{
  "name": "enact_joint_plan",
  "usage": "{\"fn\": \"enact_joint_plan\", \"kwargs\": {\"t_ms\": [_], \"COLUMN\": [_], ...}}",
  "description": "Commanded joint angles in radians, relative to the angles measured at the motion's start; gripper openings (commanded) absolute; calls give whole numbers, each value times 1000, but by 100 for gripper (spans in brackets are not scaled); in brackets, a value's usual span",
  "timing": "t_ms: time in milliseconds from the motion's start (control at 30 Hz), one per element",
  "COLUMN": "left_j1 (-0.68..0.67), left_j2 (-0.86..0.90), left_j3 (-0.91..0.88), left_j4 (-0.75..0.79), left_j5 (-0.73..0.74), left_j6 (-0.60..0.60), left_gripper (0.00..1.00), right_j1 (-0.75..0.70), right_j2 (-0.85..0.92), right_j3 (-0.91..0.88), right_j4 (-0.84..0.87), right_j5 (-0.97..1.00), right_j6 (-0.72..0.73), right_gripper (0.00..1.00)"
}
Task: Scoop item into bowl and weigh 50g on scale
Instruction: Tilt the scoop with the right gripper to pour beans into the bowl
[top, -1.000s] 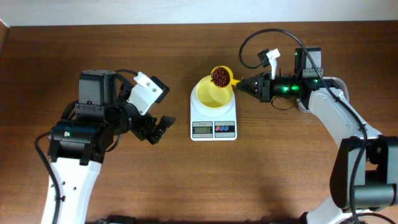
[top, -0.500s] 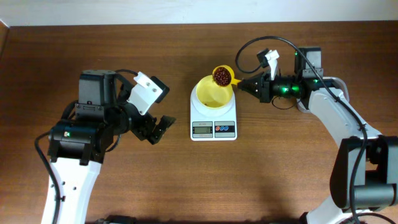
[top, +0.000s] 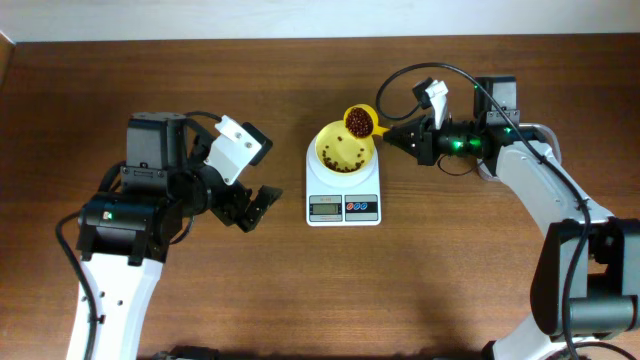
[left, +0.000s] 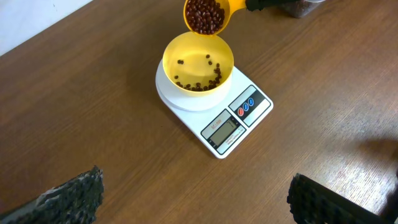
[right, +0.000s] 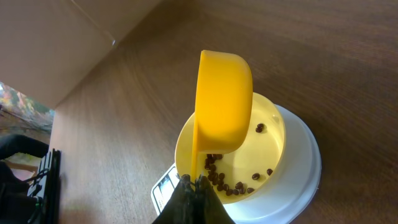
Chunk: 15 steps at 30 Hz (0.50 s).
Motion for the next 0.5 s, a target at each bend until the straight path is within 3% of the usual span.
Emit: {"fn": "enact_joint_plan", "kwargs": {"t_ms": [0,233,300,400,467], "left_j1": [4,4,4,4,4], "left_j2": [-4,-4,-4,-4,-4], "left_j3": [18,18,18,18,18], "left_j4": [2,2,2,2,2], "left_j5": [-4,-4,-4,-4,-4], "left_j6": [16,16,16,16,16], "left_gripper": [99,99,99,99,99], "right_j1": [21,38,38,38,38], "right_j2": [10,10,10,10,10], "right_j3": [2,2,2,2,2], "right_j4": [6,10,12,13,14], "right_j5": [18,9,87,-2,40], "right_j6": [-16,-16,-16,-17,-92], "right_gripper": [4,4,4,4,4]}}
